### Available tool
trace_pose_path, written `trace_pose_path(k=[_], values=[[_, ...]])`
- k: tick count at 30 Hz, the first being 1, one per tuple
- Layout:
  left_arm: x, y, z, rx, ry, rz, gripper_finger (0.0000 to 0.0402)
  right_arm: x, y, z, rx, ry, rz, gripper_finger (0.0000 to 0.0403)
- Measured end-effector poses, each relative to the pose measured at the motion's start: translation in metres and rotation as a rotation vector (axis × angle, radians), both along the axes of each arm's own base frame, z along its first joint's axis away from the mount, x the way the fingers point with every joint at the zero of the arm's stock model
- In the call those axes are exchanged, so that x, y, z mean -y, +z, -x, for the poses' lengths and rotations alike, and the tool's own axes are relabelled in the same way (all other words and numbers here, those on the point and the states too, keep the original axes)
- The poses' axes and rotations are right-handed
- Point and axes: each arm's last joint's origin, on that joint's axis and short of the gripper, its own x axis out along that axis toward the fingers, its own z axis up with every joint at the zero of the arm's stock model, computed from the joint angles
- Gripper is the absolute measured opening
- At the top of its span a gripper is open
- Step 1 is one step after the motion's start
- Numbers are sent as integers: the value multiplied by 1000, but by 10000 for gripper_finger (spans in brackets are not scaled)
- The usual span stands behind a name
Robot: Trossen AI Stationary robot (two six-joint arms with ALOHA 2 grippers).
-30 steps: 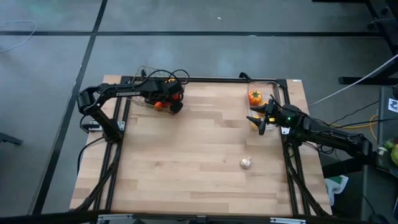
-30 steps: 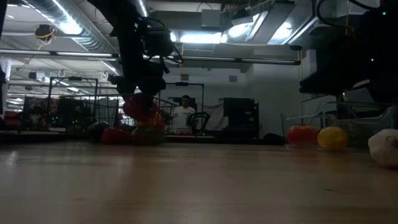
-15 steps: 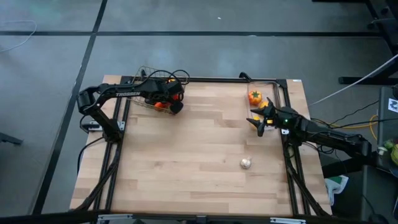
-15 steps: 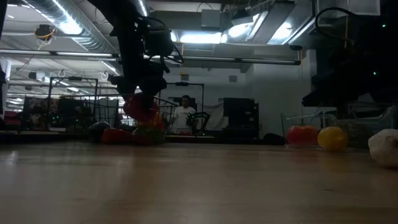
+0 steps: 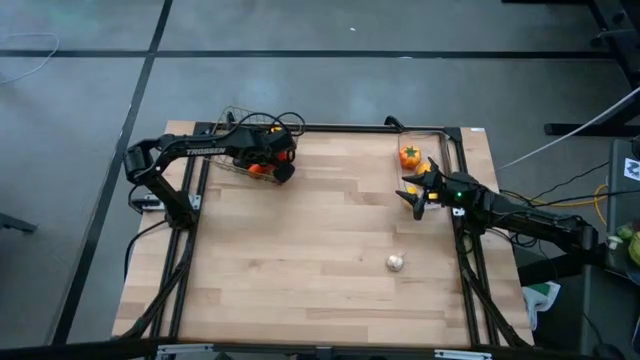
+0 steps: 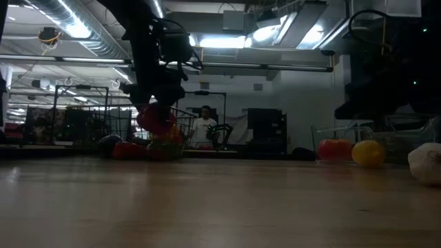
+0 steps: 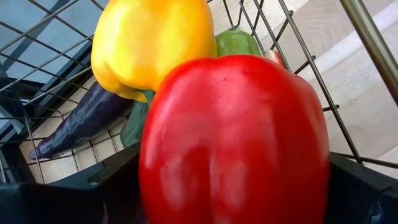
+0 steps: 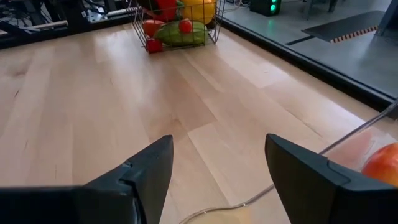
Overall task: Sort produce into baskets
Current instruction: Put the red bell pepper into the silver wire basket
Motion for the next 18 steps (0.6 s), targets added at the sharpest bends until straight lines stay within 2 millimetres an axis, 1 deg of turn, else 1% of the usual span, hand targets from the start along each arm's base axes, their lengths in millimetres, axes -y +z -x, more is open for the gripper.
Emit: trace_pose_path(k=[3, 10, 18], values=[[0, 0, 0, 0, 0, 0, 351, 0, -1, 0, 3, 8, -33, 253], [0, 0, 0, 0, 0, -1, 351, 0, -1, 0, 1, 9, -32, 253], [0, 0, 0, -26, -50, -5, 351, -1, -2, 0, 1, 14, -33, 253]])
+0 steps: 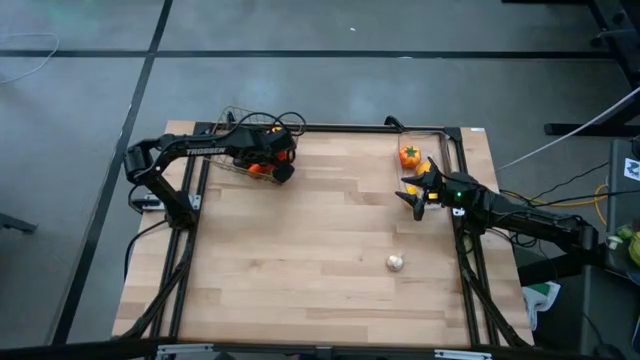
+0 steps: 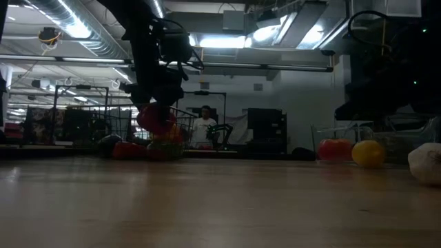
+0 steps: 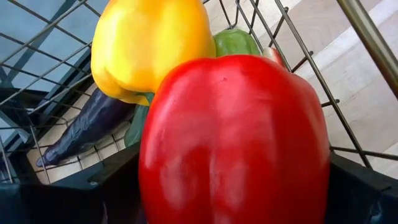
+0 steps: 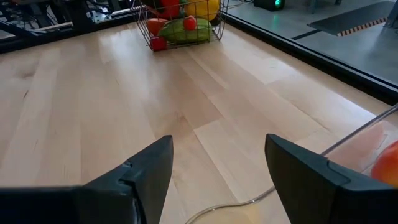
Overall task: Sort produce into baskets
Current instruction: Put the red bell pepper into the silver wire basket
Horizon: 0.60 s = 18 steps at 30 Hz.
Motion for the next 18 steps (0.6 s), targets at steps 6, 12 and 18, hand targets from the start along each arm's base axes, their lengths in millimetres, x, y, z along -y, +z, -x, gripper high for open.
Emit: trace_pose_path(k=[6, 12, 18], values=[[0, 0, 1, -17, 2, -8, 351, 0, 0, 0, -1, 0, 0, 253], [-1, 0, 4, -63, -21, -9, 351, 0, 0, 0, -2, 0, 0, 253], [-3, 0, 4, -53, -18, -6, 364, 0, 0, 0, -2, 0, 0, 253]])
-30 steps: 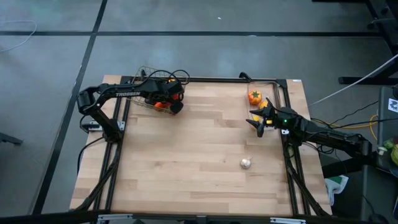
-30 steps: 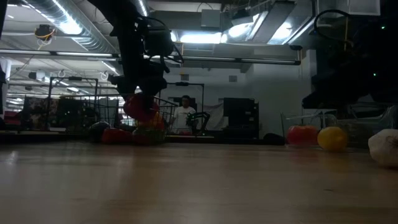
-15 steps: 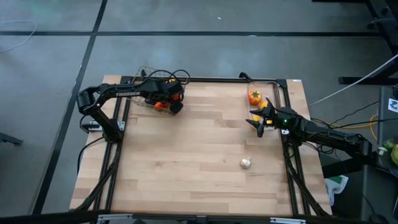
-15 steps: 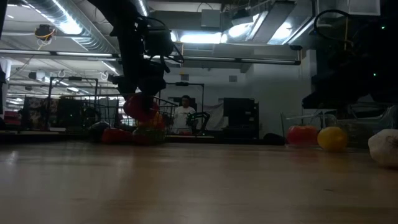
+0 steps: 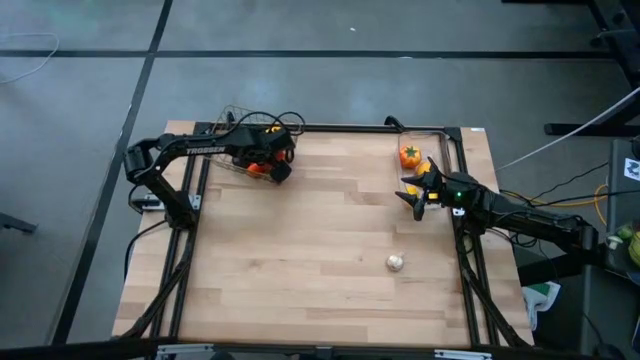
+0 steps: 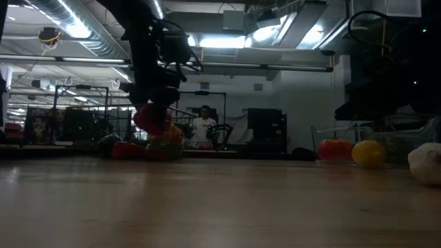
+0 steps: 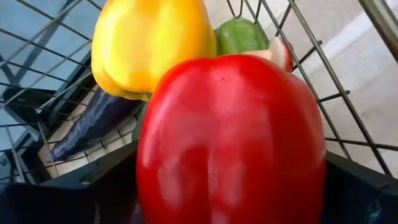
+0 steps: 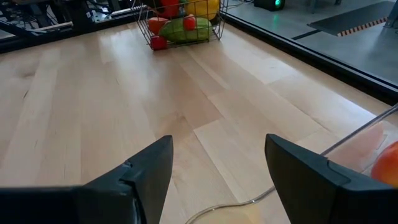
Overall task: Sort produce into baskets
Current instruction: Put the red bell pepper into the silver wire basket, then put the white garlic into the silver wire basket
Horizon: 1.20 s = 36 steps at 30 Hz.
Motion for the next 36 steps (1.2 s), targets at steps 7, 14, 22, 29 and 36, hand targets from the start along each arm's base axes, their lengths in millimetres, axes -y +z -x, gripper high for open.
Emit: trace_pose_path(k=[7, 14, 22, 29, 36], values=[[-3, -1, 1, 35, -2, 53, 393, 0, 0, 0, 0, 0, 0, 253], [-1, 6, -2, 54, -26, 49, 397, 0, 0, 0, 0, 0, 0, 253], [1, 45, -1, 231, -73, -67, 396, 0, 0, 0, 0, 0, 0, 253], [19, 75, -6, 419, -141, -154, 395, 0, 0, 0, 3, 0, 1, 253], [44, 85, -19, 543, -196, -158, 395, 0, 2, -1, 31, -1, 13, 253]])
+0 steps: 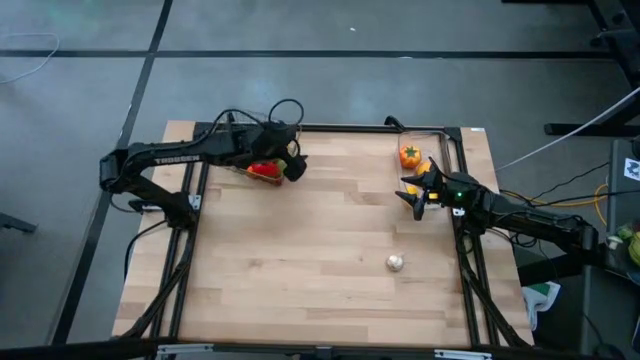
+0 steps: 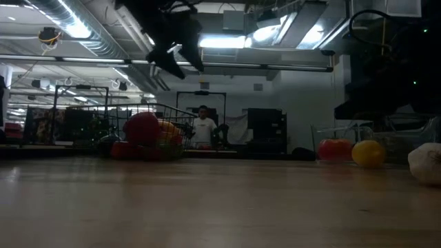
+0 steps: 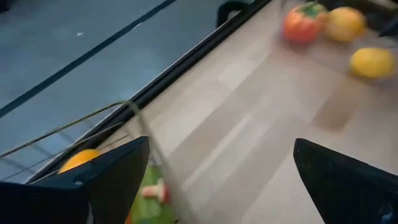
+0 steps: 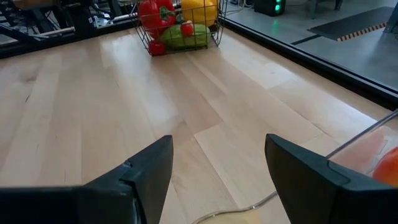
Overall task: Sort produce into baskets
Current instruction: Put the white garlic into the silver wire basket
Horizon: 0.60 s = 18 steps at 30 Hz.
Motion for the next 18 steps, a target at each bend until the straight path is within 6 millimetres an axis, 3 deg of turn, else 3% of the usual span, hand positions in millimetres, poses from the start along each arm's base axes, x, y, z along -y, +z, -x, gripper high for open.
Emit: trace_pose_path(k=[11, 18], values=[[54, 11, -26, 203, -194, -49, 395, 0, 0, 0, 2, 0, 1, 253], [83, 1, -31, 222, -287, -41, 395, 0, 0, 0, 4, 0, 1, 253]])
